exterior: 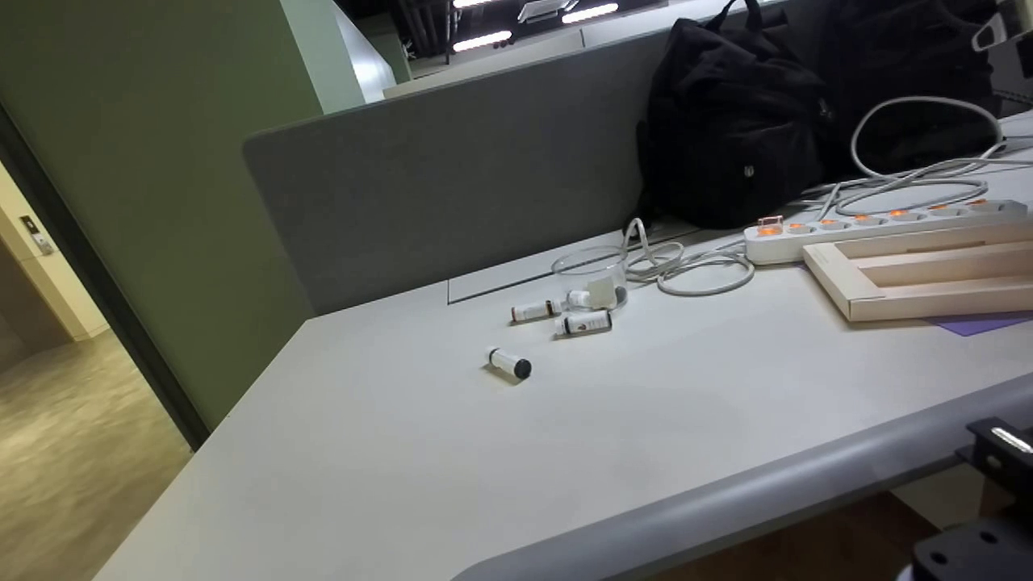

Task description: Press the stapler

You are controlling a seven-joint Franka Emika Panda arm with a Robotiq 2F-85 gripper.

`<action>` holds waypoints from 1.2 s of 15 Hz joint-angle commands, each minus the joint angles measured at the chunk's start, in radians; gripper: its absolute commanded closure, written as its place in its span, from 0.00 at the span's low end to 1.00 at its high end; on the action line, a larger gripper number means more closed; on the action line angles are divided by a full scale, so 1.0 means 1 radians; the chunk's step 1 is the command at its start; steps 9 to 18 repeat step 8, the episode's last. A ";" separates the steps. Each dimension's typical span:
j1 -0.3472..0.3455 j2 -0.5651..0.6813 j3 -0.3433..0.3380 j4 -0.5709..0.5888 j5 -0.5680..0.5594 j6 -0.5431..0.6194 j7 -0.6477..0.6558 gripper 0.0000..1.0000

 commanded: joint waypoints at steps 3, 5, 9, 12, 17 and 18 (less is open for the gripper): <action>-0.027 -0.187 0.038 0.047 0.143 -0.197 -0.090 1.00; -0.020 -0.238 0.016 0.062 0.159 -0.252 -0.102 0.74; -0.001 -0.244 -0.004 0.058 0.144 -0.243 -0.093 0.85; -0.001 -0.244 -0.004 0.058 0.144 -0.243 -0.093 0.85; -0.001 -0.244 -0.004 0.058 0.144 -0.243 -0.093 0.85; -0.001 -0.244 -0.004 0.058 0.144 -0.243 -0.093 0.85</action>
